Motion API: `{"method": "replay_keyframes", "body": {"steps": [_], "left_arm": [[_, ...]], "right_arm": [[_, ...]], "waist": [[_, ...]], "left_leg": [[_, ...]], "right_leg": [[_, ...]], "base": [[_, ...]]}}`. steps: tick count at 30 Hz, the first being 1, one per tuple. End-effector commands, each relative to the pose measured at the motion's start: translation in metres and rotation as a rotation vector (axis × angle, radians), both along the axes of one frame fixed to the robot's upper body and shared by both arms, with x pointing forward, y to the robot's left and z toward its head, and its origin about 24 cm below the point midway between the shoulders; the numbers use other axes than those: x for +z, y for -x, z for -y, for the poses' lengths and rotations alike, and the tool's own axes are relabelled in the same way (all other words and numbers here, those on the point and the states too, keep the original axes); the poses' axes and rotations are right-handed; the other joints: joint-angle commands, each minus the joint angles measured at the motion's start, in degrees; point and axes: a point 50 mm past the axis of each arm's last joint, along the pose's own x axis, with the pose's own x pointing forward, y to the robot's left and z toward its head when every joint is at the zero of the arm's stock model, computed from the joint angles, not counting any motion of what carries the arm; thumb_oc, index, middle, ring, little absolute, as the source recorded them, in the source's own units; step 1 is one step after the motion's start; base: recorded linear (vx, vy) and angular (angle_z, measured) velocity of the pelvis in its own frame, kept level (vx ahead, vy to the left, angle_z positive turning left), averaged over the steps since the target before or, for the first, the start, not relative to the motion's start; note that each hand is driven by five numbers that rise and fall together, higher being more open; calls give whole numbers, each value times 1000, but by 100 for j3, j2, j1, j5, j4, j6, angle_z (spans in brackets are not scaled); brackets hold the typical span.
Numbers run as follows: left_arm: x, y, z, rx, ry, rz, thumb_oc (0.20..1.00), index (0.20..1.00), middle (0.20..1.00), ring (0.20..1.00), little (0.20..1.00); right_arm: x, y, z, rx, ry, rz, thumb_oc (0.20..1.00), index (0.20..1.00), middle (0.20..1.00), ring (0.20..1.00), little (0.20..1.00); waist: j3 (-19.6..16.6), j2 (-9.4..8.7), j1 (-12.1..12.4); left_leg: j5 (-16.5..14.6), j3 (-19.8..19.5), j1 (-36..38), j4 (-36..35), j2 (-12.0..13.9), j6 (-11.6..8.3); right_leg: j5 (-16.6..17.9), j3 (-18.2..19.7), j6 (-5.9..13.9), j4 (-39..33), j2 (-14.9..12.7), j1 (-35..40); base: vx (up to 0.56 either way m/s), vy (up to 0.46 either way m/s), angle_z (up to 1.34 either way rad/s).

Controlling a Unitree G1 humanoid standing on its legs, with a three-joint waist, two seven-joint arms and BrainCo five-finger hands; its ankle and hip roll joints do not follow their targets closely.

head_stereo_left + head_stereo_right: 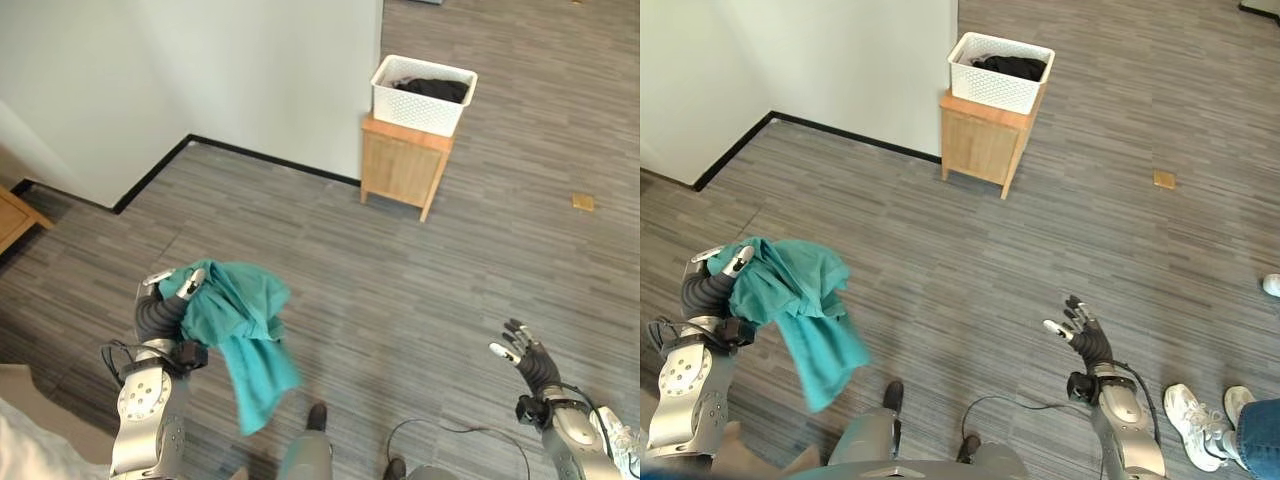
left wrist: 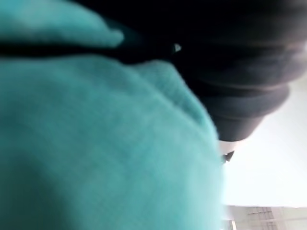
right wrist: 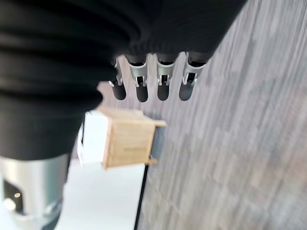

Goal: Pick up bed clothes into laundry basket.

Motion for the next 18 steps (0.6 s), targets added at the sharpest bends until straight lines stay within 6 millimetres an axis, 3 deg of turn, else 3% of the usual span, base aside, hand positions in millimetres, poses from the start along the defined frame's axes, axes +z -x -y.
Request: {"method": "replay_keyframes", "body": {"steps": [1, 8, 9, 13, 18], "left_arm": [[52, -10, 2, -48, -146, 211, 200, 200, 200, 200, 200], [39, -6, 5, -60, -93, 167, 200, 200, 200, 200, 200], [32, -25, 13, -135, -140, 84, 200, 200, 200, 200, 200], [29, -30, 20, -165, -125, 73, 200, 200, 200, 200, 200], [22, -27, 20, -171, -112, 41, 200, 200, 200, 200, 200]], "right_arm": [[27, -26, -14, 51, -71, 162, 1000, 1000, 1000, 1000, 1000], [35, -28, -23, 77, -111, 208, 1000, 1000, 1000, 1000, 1000], [65, -32, 35, -260, -29, 353, 1000, 1000, 1000, 1000, 1000], [49, -15, 41, -299, -32, 271, 1000, 1000, 1000, 1000, 1000], [45, -17, 34, -237, -21, 236, 1000, 1000, 1000, 1000, 1000]], "waist": [[70, -195, 55], [-44, -215, 22], [-316, 39, -328], [-416, 101, -421], [-430, 165, -427]], "left_leg": [[-594, -92, 173, -275, -425, 147], [-618, 54, 498, -510, -404, 286], [-673, 1123, 744, -540, -164, 413], [-667, 1114, 885, -615, -161, 378], [-637, 1086, 977, -658, -146, 336]], "right_leg": [[501, 145, 212, -837, -185, -8], [512, 350, 243, -897, -187, 79], [641, 492, 501, -700, -576, -46], [546, 251, 459, -630, -590, 124], [469, 147, 413, -555, -592, 205]], "base": [[80, 62, -11], [93, 60, -20], [97, 43, -25], [9, -58, -2], [-2, -58, 3]]}}
